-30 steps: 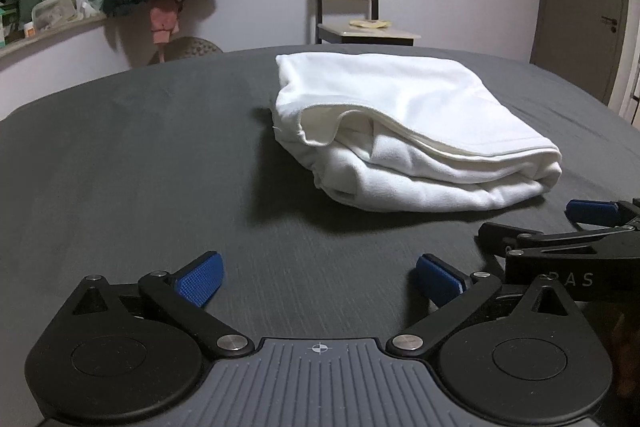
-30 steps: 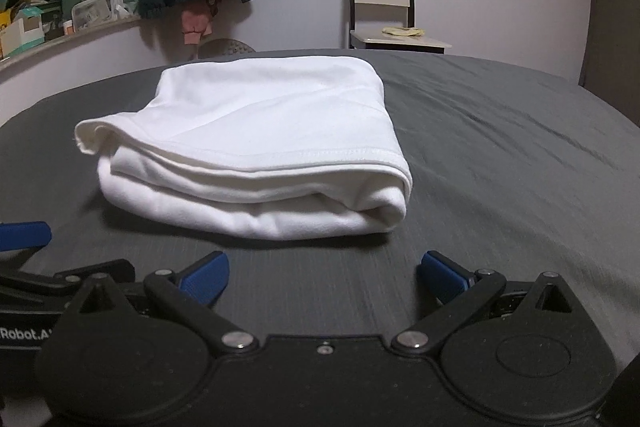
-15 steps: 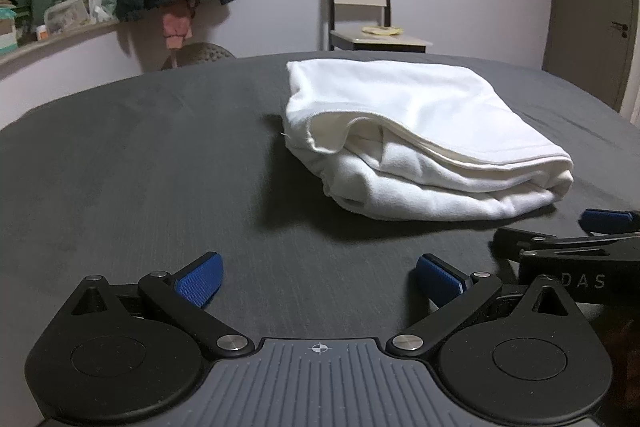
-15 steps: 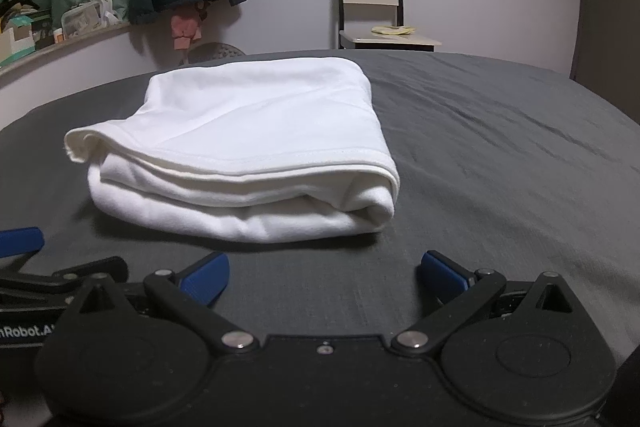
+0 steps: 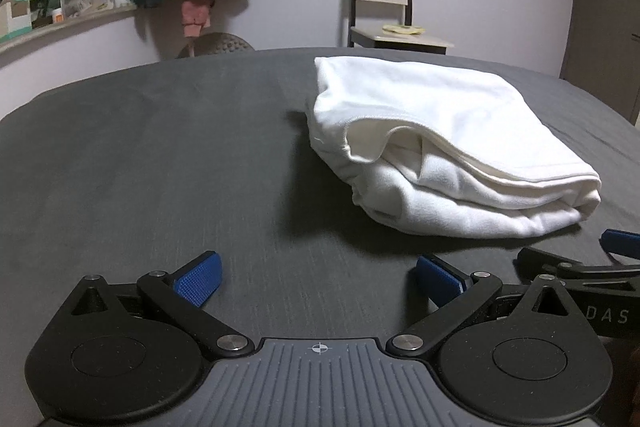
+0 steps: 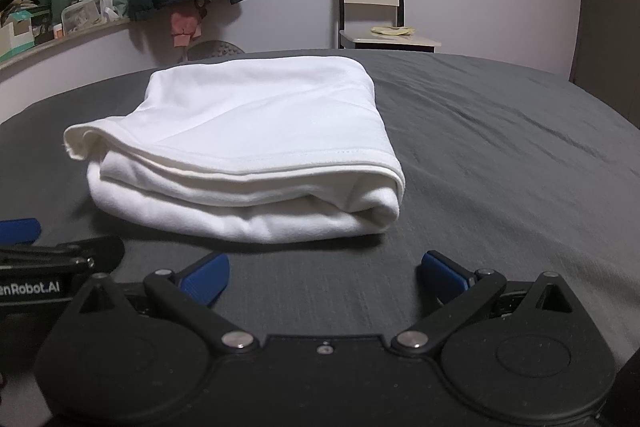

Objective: Fold clothes

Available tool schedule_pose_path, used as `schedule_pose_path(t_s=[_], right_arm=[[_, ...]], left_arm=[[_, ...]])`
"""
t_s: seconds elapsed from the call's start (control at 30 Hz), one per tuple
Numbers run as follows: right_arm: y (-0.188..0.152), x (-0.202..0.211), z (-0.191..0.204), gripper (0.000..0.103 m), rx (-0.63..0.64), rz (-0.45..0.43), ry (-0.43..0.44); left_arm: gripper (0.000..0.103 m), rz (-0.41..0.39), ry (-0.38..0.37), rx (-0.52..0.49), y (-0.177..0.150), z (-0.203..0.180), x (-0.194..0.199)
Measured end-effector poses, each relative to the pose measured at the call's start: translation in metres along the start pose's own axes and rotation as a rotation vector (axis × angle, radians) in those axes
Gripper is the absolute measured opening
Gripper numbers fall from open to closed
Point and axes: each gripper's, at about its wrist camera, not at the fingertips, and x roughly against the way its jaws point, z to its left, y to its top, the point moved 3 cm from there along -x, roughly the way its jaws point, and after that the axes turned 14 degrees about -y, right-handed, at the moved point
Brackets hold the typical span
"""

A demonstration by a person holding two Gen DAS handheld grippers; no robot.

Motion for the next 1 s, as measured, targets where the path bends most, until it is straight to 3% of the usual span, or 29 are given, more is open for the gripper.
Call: schedule_pose_path(t_s=[1.0], right_arm=[[-0.0003, -0.0011, 0.0000, 0.103, 0.002, -0.004, -0.002]], left_arm=[[0.103, -0.007, 0.004, -0.006, -0.0020, -0.0013, -0.0018]])
